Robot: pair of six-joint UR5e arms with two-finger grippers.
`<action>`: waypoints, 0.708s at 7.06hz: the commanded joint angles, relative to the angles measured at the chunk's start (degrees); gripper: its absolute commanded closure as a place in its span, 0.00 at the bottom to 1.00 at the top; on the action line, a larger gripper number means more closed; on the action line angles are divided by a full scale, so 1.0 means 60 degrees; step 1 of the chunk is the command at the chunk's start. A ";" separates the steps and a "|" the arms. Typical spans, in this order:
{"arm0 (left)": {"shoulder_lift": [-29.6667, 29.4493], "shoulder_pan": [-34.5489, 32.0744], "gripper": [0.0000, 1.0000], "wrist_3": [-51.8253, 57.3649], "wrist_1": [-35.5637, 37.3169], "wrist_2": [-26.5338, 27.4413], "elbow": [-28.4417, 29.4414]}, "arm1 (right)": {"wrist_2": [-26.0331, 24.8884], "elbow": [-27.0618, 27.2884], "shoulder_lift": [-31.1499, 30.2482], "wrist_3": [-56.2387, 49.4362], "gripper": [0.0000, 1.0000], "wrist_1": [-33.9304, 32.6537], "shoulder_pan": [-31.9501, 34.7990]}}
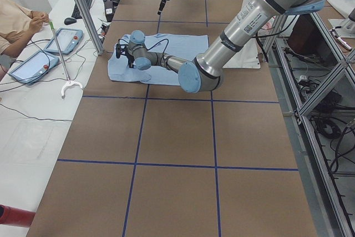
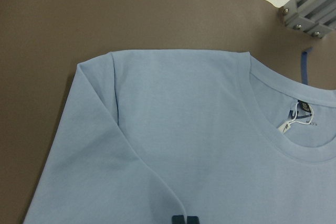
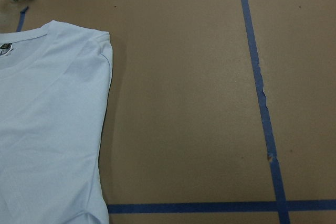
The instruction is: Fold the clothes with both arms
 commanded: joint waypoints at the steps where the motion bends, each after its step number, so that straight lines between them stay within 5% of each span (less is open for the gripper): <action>1: 0.0737 0.0219 0.19 -0.0324 0.0093 -0.0012 -0.1642 | -0.0095 0.0028 0.0425 0.1089 0.00 -0.0116 -0.0259; 3: 0.2248 0.0673 0.19 -0.0923 0.0109 0.0002 -0.3993 | -0.0342 0.0829 0.0184 0.3563 0.00 -0.0190 -0.1191; 4: 0.2529 0.0704 0.19 -0.1071 0.0109 -0.0012 -0.4552 | -0.1794 0.1690 -0.0226 0.4749 0.00 -0.0698 -0.2722; 5: 0.2821 0.0733 0.19 -0.1232 0.0109 -0.0027 -0.5007 | -0.3520 0.2742 -0.0273 0.6110 0.00 -0.2400 -0.4593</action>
